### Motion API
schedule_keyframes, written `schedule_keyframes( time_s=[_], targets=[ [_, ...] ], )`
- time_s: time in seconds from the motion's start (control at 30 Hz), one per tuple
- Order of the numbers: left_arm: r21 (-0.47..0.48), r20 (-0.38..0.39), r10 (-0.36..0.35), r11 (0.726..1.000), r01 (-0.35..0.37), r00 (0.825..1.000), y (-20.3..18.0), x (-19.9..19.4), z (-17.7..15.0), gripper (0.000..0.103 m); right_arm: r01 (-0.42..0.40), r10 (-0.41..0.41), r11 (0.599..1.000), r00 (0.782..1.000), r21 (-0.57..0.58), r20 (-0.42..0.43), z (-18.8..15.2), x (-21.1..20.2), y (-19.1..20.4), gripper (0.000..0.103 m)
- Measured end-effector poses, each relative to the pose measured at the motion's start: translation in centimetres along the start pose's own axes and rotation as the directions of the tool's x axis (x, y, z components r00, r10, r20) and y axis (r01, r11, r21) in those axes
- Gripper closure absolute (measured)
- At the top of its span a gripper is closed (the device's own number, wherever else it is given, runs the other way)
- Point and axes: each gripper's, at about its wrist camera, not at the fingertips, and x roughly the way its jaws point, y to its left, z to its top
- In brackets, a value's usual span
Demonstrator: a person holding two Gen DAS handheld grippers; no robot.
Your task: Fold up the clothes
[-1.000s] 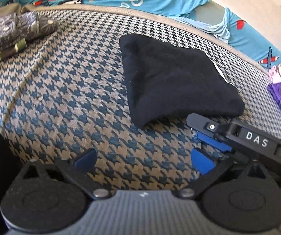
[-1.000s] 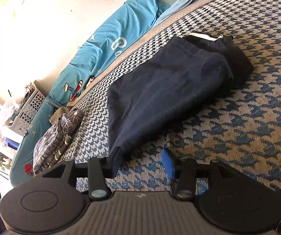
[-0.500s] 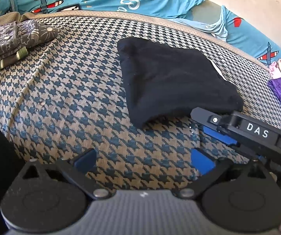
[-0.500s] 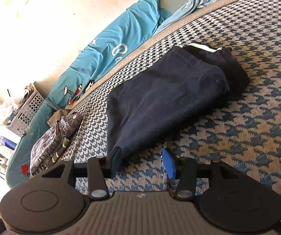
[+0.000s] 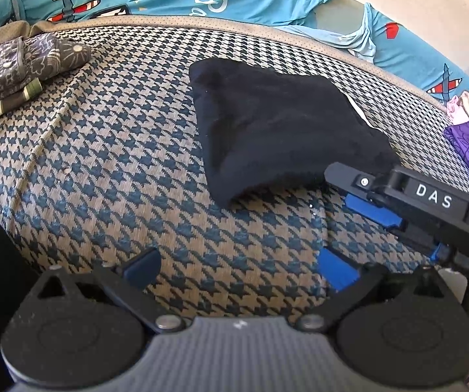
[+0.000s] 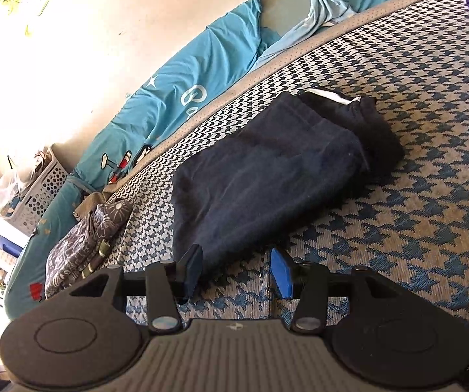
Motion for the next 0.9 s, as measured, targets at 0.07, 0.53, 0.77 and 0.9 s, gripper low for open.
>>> schedule_keyframes(
  time_s=[0.07,0.53,0.77,0.9],
  targets=[
    [0.007,0.001,0.0,1.0,0.0,1.0,-0.1,0.0,0.0,0.0,-0.001,0.001,1.0,1.0,0.001,0.006,0.1,-0.1,0.1,0.057],
    [-0.025,-0.026,-0.035,0.999,0.035,0.999,0.4,0.6,-0.2,0.0,0.015,-0.015,1.0,1.0,-0.006,-0.008,-0.3,0.6,0.3,0.057],
    [-0.026,-0.034,-0.036,0.999,0.035,0.999,0.5,1.0,-0.2,0.0,0.021,-0.021,1.0,1.0,-0.017,-0.011,-0.3,0.7,0.3,0.057],
    [-0.029,-0.019,-0.02,0.999,0.019,1.0,0.7,1.2,0.1,0.0,0.033,-0.033,0.999,0.999,0.0,0.005,0.1,0.3,-0.1,0.057]
  ],
)
